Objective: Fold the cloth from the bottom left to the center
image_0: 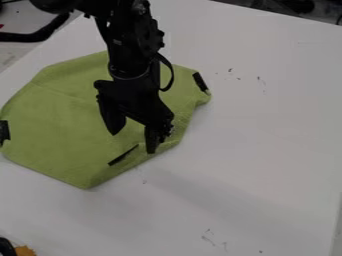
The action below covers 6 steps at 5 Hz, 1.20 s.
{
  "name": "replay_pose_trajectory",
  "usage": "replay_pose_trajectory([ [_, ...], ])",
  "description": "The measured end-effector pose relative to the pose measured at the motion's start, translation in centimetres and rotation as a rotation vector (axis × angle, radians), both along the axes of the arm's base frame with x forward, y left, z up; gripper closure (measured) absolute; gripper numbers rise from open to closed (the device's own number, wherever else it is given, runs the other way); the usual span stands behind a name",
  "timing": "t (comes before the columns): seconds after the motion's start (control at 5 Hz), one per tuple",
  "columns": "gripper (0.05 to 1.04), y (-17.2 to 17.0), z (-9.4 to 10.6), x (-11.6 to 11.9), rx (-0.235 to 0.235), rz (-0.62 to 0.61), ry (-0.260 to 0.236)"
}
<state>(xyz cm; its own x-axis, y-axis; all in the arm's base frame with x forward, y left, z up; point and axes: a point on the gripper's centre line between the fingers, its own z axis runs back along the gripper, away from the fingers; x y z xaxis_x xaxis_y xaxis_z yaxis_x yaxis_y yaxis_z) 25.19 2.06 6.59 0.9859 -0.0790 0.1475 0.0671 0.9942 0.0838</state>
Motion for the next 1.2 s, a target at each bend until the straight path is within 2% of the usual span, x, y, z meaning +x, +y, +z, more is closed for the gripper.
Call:
replay_pose_trajectory([
  [0.2, 0.083, 0.0, -0.4, -0.2, -0.001, -0.006, 0.022],
  [0.4, 0.084, 4.2, -0.4, -1.1, 0.015, 0.042, 0.057],
  [0.6, 0.083, 7.2, 0.3, -1.2, 0.050, 0.057, 0.042],
  [0.8, 0.083, 12.1, 1.1, -1.3, 0.084, 0.096, 0.002],
  [1.2, 0.083, 20.0, -1.2, -2.7, 0.108, 0.185, -0.028],
])
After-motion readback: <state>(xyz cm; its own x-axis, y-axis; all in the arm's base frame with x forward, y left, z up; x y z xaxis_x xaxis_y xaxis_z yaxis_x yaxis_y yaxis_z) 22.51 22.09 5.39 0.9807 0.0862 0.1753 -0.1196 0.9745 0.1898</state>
